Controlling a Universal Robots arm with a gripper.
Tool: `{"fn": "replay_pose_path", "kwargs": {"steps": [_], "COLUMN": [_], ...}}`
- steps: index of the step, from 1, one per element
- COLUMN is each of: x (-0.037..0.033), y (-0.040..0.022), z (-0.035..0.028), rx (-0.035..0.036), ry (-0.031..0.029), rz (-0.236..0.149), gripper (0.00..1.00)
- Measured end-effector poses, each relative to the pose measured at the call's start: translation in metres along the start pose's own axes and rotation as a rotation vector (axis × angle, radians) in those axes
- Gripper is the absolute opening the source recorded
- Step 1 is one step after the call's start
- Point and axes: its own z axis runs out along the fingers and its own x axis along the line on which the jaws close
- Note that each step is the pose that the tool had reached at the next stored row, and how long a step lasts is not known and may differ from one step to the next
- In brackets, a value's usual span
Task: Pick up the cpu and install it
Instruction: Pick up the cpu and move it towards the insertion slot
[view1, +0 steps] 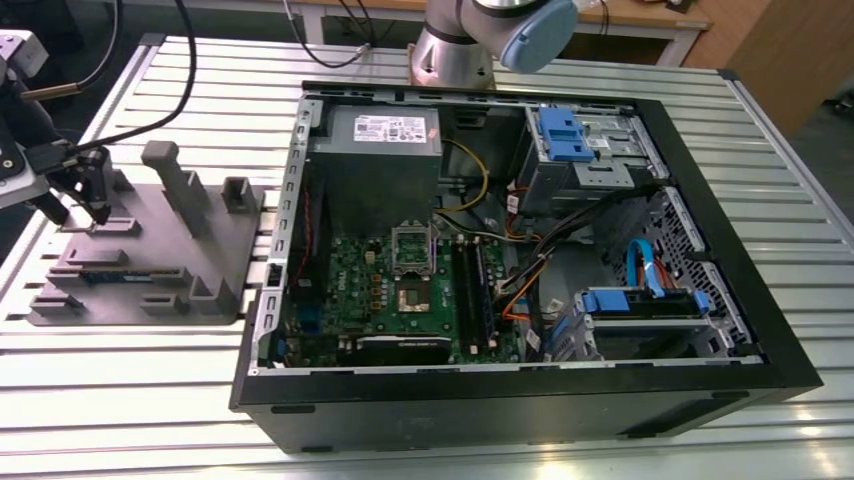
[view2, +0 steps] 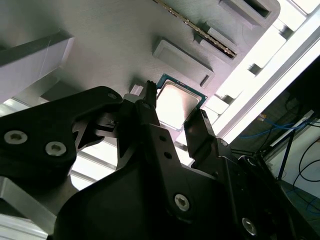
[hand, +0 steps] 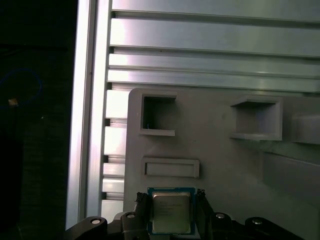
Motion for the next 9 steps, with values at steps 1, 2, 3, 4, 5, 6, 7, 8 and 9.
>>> {"fn": "replay_pose_path", "kwargs": {"steps": [1,2,3,4,5,6,7,8,9], "x": [0.0000,0.0000,0.0000,0.0000,0.0000,0.0000,0.0000,0.0000,0.0000], "y": [0.0000,0.0000,0.0000,0.0000,0.0000,0.0000,0.0000,0.0000,0.0001], "z": [-0.0002,-0.0004,-0.0006,-0.0008,-0.0010,-0.0012,-0.0014,-0.0016,-0.0018], "rx": [0.0000,0.0000,0.0000,0.0000,0.0000,0.0000,0.0000,-0.0001,0.0000], "ry": [0.0000,0.0000,0.0000,0.0000,0.0000,0.0000,-0.0001,-0.0001,0.0000], "rz": [0.000,0.000,0.000,0.000,0.000,0.000,0.000,0.000,0.000], "gripper": [0.47,0.47,0.47,0.47,0.47,0.47,0.47,0.47,0.47]}}
